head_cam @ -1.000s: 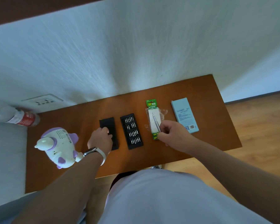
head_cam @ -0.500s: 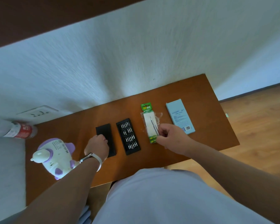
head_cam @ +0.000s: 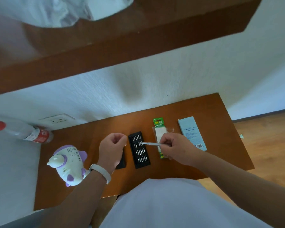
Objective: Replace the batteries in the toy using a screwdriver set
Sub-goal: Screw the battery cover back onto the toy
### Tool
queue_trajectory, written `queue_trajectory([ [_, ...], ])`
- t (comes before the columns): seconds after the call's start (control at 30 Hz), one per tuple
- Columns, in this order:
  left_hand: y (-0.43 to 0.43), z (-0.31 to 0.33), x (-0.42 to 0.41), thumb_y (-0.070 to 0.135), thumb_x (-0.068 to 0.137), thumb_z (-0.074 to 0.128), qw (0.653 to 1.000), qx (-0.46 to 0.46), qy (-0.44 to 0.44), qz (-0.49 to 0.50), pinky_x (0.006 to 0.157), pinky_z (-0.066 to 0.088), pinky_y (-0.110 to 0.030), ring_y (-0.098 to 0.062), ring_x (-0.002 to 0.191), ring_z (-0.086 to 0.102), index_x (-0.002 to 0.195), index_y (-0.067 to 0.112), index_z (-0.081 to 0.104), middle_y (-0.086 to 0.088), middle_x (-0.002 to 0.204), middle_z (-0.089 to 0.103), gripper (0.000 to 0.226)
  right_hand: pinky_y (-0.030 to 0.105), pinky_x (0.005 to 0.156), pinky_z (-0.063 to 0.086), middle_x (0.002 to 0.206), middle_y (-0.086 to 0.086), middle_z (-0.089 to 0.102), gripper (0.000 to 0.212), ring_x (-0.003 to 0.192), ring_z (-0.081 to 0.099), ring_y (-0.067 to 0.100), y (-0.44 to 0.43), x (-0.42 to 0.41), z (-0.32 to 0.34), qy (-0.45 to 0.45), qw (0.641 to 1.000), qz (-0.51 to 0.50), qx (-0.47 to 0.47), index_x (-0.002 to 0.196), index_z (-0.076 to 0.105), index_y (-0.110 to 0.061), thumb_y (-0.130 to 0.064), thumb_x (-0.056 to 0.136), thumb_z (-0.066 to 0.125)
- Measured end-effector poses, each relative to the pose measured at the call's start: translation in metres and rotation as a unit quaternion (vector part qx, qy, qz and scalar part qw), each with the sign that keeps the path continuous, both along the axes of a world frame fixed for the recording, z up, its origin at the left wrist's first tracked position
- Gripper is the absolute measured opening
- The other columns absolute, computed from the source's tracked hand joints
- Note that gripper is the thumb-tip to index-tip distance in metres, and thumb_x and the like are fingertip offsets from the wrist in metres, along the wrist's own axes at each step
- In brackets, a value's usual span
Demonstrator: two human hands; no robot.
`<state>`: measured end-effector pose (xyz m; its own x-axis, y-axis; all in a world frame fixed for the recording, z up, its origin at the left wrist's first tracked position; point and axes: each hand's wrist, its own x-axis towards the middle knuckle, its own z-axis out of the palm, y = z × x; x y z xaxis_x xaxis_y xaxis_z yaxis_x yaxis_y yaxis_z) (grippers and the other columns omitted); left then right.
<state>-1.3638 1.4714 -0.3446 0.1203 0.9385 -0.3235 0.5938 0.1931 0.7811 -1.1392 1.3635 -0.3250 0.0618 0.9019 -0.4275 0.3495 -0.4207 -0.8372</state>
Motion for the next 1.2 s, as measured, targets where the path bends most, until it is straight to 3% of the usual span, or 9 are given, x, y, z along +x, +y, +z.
queue_trajectory([
  [0.1, -0.006, 0.022, 0.006, 0.022, 0.092, 0.069, 0.994, -0.033, -0.106, 0.017, 0.059, 0.054, -0.019, -0.008, 0.074, 0.07, 0.091, 0.02, 0.071, 0.004, 0.081, 0.074, 0.003, 0.017, 0.052, 0.05, 0.069, -0.016, 0.066, 0.017, 0.058, 0.06, 0.005, 0.002, 0.0, 0.013, 0.0, 0.999, 0.006, 0.032, 0.08, 0.065, -0.035, -0.026, 0.094, 0.061],
  [0.2, -0.011, 0.042, 0.007, 0.02, 0.095, 0.066, 0.977, -0.087, -0.194, 0.028, 0.063, 0.055, -0.021, -0.009, 0.082, 0.071, 0.094, 0.017, 0.072, 0.0, 0.087, 0.076, 0.006, 0.015, 0.052, 0.049, 0.07, -0.014, 0.067, 0.021, 0.058, 0.06, 0.003, 0.003, 0.0, 0.028, 0.014, 0.997, 0.004, 0.071, 0.085, 0.066, -0.045, -0.028, 0.096, 0.059],
  [0.37, -0.02, 0.067, 0.005, 0.026, 0.084, 0.069, 0.915, -0.183, -0.36, 0.013, 0.065, 0.056, -0.023, -0.014, 0.083, 0.069, 0.083, 0.022, 0.077, -0.007, 0.091, 0.073, 0.009, 0.011, 0.05, 0.044, 0.069, -0.013, 0.066, 0.016, 0.057, 0.059, 0.0, 0.006, -0.004, 0.054, 0.04, 0.991, 0.011, 0.129, 0.086, 0.066, -0.052, -0.045, 0.088, 0.051],
  [0.57, -0.026, 0.076, 0.004, 0.023, 0.078, 0.076, 0.852, -0.219, -0.475, 0.001, 0.066, 0.057, -0.025, -0.016, 0.077, 0.069, 0.086, 0.014, 0.076, -0.008, 0.086, 0.071, 0.012, 0.012, 0.049, 0.044, 0.074, -0.017, 0.067, 0.016, 0.06, 0.06, -0.001, 0.006, -0.009, 0.064, 0.055, 0.987, 0.026, 0.148, 0.091, 0.066, -0.053, -0.045, 0.089, 0.052],
  [0.73, -0.029, 0.081, 0.003, 0.023, 0.077, 0.075, 0.856, -0.205, -0.475, 0.003, 0.066, 0.058, -0.025, -0.016, 0.076, 0.069, 0.086, 0.014, 0.076, -0.009, 0.086, 0.071, 0.012, 0.014, 0.049, 0.045, 0.076, -0.025, 0.066, 0.015, 0.063, 0.06, -0.002, 0.003, -0.011, 0.066, 0.038, 0.987, 0.039, 0.15, 0.097, 0.064, -0.049, -0.047, 0.089, 0.052],
  [0.9, -0.035, 0.085, 0.006, 0.023, 0.086, 0.068, 0.901, -0.151, -0.406, -0.008, 0.067, 0.059, -0.024, -0.015, 0.079, 0.069, 0.084, 0.021, 0.077, -0.007, 0.085, 0.072, 0.009, 0.016, 0.045, 0.045, 0.076, -0.026, 0.064, 0.018, 0.058, 0.058, 0.003, -0.001, -0.013, 0.064, -0.013, 0.986, 0.047, 0.16, 0.095, 0.061, -0.046, -0.054, 0.086, 0.047],
  [1.0, -0.04, 0.086, 0.01, 0.026, 0.085, 0.063, 0.929, -0.111, -0.352, -0.026, 0.067, 0.058, -0.024, -0.016, 0.081, 0.069, 0.083, 0.027, 0.077, -0.006, 0.086, 0.072, 0.014, 0.019, 0.049, 0.045, 0.081, -0.023, 0.063, 0.017, 0.067, 0.059, 0.008, 0.0, -0.017, 0.062, -0.052, 0.984, 0.057, 0.162, 0.093, 0.058, -0.045, -0.057, 0.089, 0.046],
  [1.1, -0.044, 0.087, 0.013, 0.028, 0.085, 0.063, 0.933, -0.093, -0.345, -0.028, 0.067, 0.057, -0.023, -0.016, 0.08, 0.068, 0.083, 0.028, 0.076, -0.006, 0.085, 0.072, 0.014, 0.013, 0.052, 0.044, 0.083, -0.023, 0.062, 0.011, 0.072, 0.058, 0.0, 0.002, -0.026, 0.06, -0.052, 0.982, 0.081, 0.164, 0.089, 0.054, -0.044, -0.047, 0.097, 0.047],
  [1.2, -0.044, 0.088, 0.012, 0.028, 0.087, 0.061, 0.931, -0.088, -0.353, -0.028, 0.067, 0.057, -0.023, -0.016, 0.08, 0.068, 0.085, 0.026, 0.076, -0.007, 0.085, 0.072, 0.015, 0.01, 0.05, 0.043, 0.079, -0.01, 0.063, 0.012, 0.071, 0.059, 0.004, 0.006, -0.038, 0.059, -0.027, 0.983, 0.074, 0.167, 0.09, 0.055, -0.044, -0.044, 0.099, 0.048],
])
